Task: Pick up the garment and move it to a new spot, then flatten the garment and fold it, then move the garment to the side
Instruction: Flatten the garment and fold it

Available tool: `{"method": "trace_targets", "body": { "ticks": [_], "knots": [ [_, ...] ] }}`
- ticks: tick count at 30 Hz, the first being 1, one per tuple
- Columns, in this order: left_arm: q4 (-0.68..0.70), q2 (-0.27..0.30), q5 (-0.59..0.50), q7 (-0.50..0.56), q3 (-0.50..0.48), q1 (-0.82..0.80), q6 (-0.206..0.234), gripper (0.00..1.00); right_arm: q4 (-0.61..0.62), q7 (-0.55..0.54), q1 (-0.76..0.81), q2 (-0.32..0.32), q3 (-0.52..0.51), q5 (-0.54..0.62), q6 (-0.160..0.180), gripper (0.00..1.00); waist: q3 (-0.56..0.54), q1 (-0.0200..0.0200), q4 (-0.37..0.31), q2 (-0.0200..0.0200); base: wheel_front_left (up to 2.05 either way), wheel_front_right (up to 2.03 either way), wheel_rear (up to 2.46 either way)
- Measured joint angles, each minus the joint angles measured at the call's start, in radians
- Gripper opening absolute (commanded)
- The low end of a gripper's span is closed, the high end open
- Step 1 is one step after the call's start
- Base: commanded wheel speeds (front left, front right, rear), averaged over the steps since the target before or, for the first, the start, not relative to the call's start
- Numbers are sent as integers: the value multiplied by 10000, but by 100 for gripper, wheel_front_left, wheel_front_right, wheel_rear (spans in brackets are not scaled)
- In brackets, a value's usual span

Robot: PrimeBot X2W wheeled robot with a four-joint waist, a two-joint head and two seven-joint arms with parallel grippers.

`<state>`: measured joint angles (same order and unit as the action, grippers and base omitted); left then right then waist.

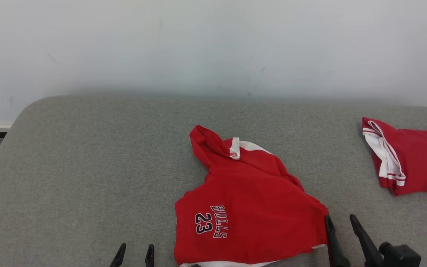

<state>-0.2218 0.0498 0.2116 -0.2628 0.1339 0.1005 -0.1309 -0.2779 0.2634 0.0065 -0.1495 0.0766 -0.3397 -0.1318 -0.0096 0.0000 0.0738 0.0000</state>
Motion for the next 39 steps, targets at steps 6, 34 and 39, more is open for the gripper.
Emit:
{"method": "trace_targets", "body": {
  "ticks": [6, 34, 39],
  "knots": [
    [-150, 132, -15, 0, 456, 35, -2, 100, 249, 0, 1222, 357, -270, 495, 0, 100, -8, 0, 26, 0, 0, 0, 0],
    [-2754, 821, 777, 2, 2240, -1075, -2, 100, 65, 2, 1178, 272, 50, 936, -2, 100, 143, 0, -722, 0, 0, 0, 0],
    [-3057, 825, 909, 0, 2347, -1324, -2, 100, 138, 0, 1190, 472, 136, 999, -2, 100, 193, 0, -943, 0, 0, 0, 0]
  ]
}}
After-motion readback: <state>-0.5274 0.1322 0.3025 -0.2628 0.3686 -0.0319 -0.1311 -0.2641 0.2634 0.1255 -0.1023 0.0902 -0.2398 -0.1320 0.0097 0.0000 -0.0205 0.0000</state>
